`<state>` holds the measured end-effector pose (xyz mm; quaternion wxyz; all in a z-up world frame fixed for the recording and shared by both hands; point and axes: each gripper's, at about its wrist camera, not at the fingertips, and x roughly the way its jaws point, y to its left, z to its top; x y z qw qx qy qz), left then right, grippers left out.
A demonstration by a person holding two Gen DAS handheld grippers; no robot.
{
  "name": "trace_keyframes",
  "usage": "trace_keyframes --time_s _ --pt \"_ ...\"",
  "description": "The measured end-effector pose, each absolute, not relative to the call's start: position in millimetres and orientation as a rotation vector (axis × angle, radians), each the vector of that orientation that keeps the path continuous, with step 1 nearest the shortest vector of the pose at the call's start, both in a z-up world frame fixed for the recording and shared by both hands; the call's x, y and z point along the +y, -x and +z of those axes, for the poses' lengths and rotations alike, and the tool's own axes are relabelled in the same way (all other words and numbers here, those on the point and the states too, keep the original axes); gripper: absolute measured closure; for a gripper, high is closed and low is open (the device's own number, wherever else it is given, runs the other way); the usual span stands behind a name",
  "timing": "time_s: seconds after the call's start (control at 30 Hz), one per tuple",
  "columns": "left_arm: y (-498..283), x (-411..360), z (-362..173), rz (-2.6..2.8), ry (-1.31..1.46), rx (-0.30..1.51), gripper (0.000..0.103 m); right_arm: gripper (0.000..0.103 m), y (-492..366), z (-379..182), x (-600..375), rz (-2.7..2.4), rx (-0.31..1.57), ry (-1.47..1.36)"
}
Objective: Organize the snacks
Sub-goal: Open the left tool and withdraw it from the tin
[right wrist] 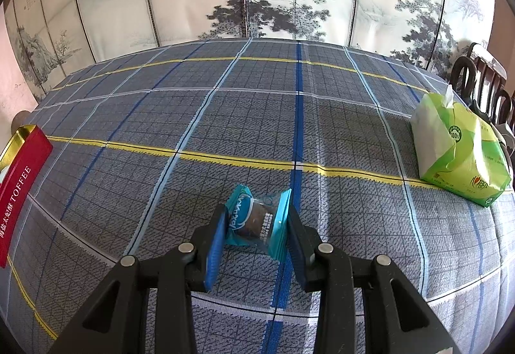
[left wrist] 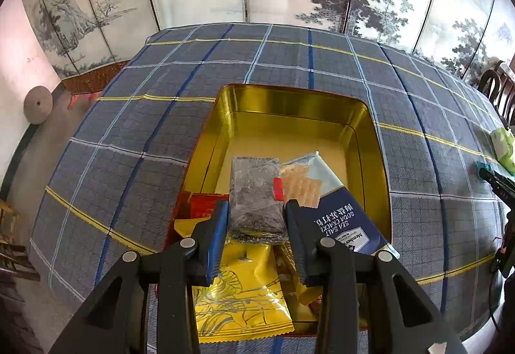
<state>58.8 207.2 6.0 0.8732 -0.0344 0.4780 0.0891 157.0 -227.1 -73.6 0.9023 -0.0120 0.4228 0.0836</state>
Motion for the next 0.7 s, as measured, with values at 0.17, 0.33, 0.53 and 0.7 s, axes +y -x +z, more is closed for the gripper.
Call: trace_keyframes --time_s 0.17,0.33,0.53,0.7 --pt "-59 210 9 0.189 0.071 1.0 0.066 0.068 -157 -74 -227 0.17 0.873 0.027" --pt "-57 211 14 0.193 0.078 0.989 0.058 0.068 -157 -74 -228 0.162 0.872 0.03" --pt "-51 205 23 0.198 0.062 0.961 0.047 0.069 -154 -74 -225 0.142 0.869 0.034" --pt "-45 198 31 0.209 0.041 0.929 0.04 0.071 -151 -70 -219 0.122 0.869 0.035"
